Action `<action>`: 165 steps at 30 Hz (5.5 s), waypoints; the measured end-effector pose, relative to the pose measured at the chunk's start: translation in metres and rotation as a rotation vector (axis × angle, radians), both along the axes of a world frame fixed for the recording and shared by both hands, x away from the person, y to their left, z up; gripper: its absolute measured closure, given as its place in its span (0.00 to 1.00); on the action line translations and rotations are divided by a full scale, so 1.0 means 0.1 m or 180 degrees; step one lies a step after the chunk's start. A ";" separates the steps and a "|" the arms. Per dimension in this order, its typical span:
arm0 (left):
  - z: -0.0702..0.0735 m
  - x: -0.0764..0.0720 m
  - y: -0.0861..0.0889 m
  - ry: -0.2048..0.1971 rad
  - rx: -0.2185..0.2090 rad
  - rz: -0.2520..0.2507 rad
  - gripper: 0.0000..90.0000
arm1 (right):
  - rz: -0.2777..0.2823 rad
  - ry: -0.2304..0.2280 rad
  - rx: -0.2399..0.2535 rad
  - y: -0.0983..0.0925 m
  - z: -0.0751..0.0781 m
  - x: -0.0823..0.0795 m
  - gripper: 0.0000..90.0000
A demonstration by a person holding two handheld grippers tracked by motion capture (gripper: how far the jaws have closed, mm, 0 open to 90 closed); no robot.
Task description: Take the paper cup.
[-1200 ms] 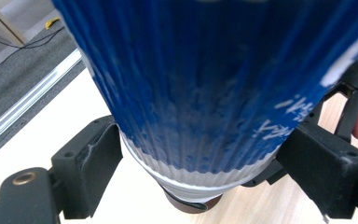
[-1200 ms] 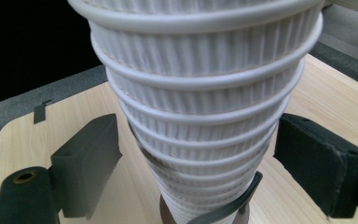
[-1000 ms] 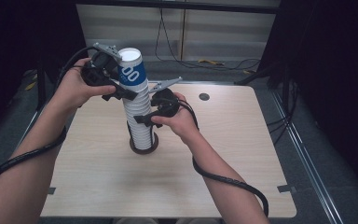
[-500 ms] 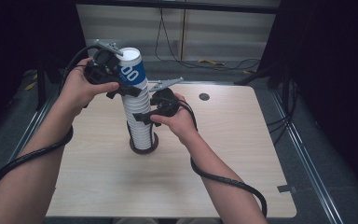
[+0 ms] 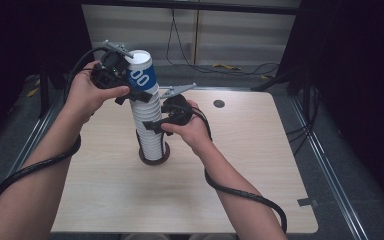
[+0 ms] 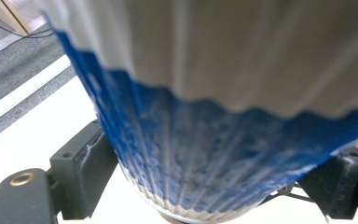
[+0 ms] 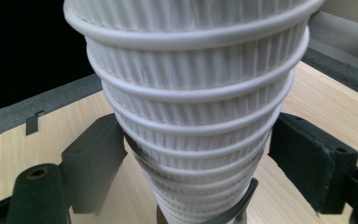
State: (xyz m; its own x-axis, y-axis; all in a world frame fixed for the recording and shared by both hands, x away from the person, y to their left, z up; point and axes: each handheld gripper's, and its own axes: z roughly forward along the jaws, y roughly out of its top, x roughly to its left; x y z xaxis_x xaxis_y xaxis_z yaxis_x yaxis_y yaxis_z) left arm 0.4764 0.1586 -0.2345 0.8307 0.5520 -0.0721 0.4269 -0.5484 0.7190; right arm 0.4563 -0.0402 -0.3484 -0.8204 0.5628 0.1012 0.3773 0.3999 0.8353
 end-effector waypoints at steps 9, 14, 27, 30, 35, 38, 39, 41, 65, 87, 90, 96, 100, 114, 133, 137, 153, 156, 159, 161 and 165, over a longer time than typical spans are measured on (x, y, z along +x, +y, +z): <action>0.12 -0.02 0.01 -0.0057 -0.0041 0.0068 0.18 | -0.0013 -0.0006 0.0010 0.01 0.00 0.00 0.20; 0.15 -0.03 0.01 -0.0033 -0.0056 0.0090 0.19 | -0.0024 -0.0007 0.0005 0.01 0.00 -0.01 0.20; 0.22 -0.03 0.03 -0.0060 -0.0082 0.0082 0.20 | -0.0030 -0.0002 0.0008 0.01 0.00 -0.01 0.20; 0.21 -0.03 0.04 -0.0035 -0.0103 0.0097 0.20 | -0.0032 -0.0005 0.0011 0.01 0.00 -0.01 0.20; 0.25 -0.04 0.04 -0.0073 -0.0122 0.0088 0.20 | -0.0029 -0.0001 0.0009 0.01 0.00 -0.01 0.20; 0.27 -0.04 0.03 -0.0078 -0.0118 0.0094 0.20 | -0.0031 0.0000 0.0006 0.01 0.00 -0.01 0.20; 0.28 -0.04 0.03 -0.0080 -0.0114 0.0097 0.21 | -0.0031 -0.0002 0.0007 0.01 0.00 -0.01 0.20; 0.29 -0.04 0.04 -0.0079 -0.0116 0.0094 0.21 | -0.0031 0.0001 0.0021 0.01 -0.01 -0.01 0.20; 0.55 -0.06 -0.02 -0.0233 -0.0211 0.0161 0.21 | -0.0010 0.0021 -0.0034 0.00 -0.01 -0.01 0.20; 0.63 -0.07 0.09 -0.0266 -0.0246 0.0240 0.22 | -0.0004 0.0034 -0.0062 0.01 -0.05 -0.03 0.21; 0.64 -0.08 0.10 -0.0268 -0.0234 0.0226 0.22 | -0.0002 0.0033 -0.0069 0.01 -0.05 -0.03 0.21; 0.65 -0.12 0.14 -0.0285 -0.0223 0.0223 0.22 | -0.0005 0.0029 -0.0055 0.01 -0.06 -0.02 0.21; 0.66 -0.16 0.17 -0.0301 -0.0238 0.0221 0.22 | -0.0013 0.0027 -0.0042 0.00 -0.06 -0.03 0.21; 0.60 -0.40 0.26 -0.0330 -0.0237 0.0085 0.22 | -0.0016 -0.0035 -0.0117 0.02 -0.06 -0.05 0.21; 0.56 -0.61 0.44 -0.0368 -0.0277 -0.0031 0.22 | -0.0060 -0.0023 -0.0106 0.01 -0.10 -0.06 0.22; 0.53 -0.67 0.51 -0.0360 -0.0305 -0.0042 0.23 | -0.0044 -0.0030 -0.0087 0.00 -0.10 -0.07 0.22; 0.09 -0.82 0.68 -0.0222 -0.0290 -0.0096 0.24 | 0.0024 -0.0064 -0.0081 -0.06 -0.06 -0.14 0.22; 0.04 -0.83 0.68 -0.0210 -0.0282 -0.0101 0.25 | 0.0041 -0.0053 -0.0111 -0.09 -0.05 -0.16 0.22; -0.03 -0.85 0.67 -0.0190 -0.0218 -0.0131 0.25 | 0.0064 -0.0063 -0.0093 -0.13 -0.03 -0.18 0.22; -0.06 -0.86 0.66 -0.0193 -0.0196 -0.0147 0.25 | 0.0082 -0.0083 -0.0123 -0.15 -0.03 -0.20 0.22; -0.12 -0.89 0.62 -0.0185 -0.0119 -0.0207 0.26 | 0.0097 -0.0085 -0.0110 -0.21 -0.03 -0.24 0.22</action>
State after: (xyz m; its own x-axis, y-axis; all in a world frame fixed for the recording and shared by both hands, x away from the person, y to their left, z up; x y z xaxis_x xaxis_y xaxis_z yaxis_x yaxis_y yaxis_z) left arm 0.3872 0.2209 -0.2465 0.8680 0.4947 -0.0422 0.3482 -0.5459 0.7620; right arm 0.4324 -0.0613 -0.3513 -0.8393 0.5403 0.0601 0.3423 0.4395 0.8305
